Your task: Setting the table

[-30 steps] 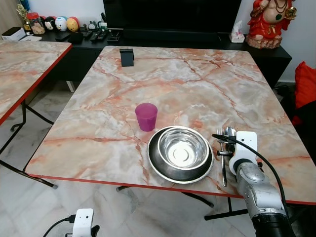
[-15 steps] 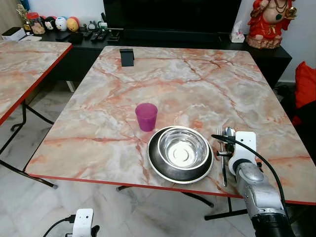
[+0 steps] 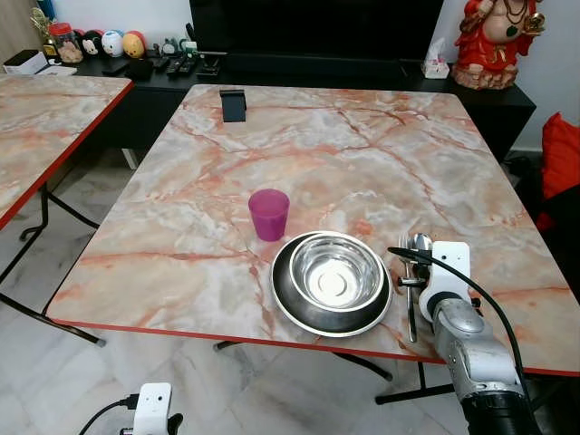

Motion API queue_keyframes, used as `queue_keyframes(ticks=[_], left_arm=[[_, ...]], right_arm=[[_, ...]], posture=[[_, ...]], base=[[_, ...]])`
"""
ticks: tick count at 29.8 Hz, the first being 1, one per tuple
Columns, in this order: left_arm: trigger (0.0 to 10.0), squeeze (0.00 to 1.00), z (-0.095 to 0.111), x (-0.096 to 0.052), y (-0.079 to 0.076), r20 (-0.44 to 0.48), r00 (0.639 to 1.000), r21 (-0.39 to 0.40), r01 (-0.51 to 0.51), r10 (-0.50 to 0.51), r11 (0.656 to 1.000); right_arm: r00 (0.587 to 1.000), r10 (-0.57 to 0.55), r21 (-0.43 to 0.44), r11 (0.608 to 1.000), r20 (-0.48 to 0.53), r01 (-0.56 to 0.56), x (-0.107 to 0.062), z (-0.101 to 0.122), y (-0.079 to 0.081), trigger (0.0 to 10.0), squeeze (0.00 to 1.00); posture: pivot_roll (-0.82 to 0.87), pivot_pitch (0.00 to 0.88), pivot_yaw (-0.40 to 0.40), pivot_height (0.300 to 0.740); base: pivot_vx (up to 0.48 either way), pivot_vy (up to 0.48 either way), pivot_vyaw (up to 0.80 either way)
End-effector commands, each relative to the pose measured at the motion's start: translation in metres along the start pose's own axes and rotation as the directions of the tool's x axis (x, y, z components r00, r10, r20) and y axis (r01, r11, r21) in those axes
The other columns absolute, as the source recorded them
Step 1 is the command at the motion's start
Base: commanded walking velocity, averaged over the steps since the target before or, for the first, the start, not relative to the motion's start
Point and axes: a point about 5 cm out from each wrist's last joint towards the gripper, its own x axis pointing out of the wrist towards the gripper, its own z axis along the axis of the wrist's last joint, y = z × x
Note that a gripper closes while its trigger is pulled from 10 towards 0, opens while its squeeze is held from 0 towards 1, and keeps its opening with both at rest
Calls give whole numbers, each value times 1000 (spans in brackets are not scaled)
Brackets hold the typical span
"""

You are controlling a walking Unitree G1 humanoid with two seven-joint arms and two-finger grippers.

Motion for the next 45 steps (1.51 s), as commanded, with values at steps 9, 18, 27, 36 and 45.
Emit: queue_keyframes(ticks=[9, 18, 27, 36, 45], left_arm=[[10000, 0, -6, -1, -2, -31, 999, 15, 8, -8, 1000], [10000, 0, -5, -1, 1, -28, 1000, 15, 7, -6, 1000], [10000, 0, -7, -1, 0, -33, 999, 14, 6, -5, 1000], [10000, 0, -7, -2, 2, -34, 999, 12, 5, -5, 1000], [10000, 0, -6, -1, 0, -31, 999, 12, 9, -8, 1000]], right_arm=[[1000, -5, 0, 1000, -14, 5, 1, -3, -1, 10000, 365], [1000, -5, -3, 1000, -14, 5, 1, -3, 0, 10000, 835], [1000, -6, -14, 1000, -12, 6, 1, -3, 1, 10000, 0], [1000, -19, -8, 1000, 6, 20, 1, -1, 0, 10000, 0], [997, -49, -1, 999, 65, 49, 1, 7, -2, 10000, 0]], posture=[[-87, 0, -12, 740], [-87, 0, -12, 740], [-86, 0, -12, 740], [-87, 0, -12, 740], [-87, 0, -11, 740]], base=[[0, 0, 0], [0, 0, 0], [0, 0, 0], [0, 0, 0], [0, 0, 0]])
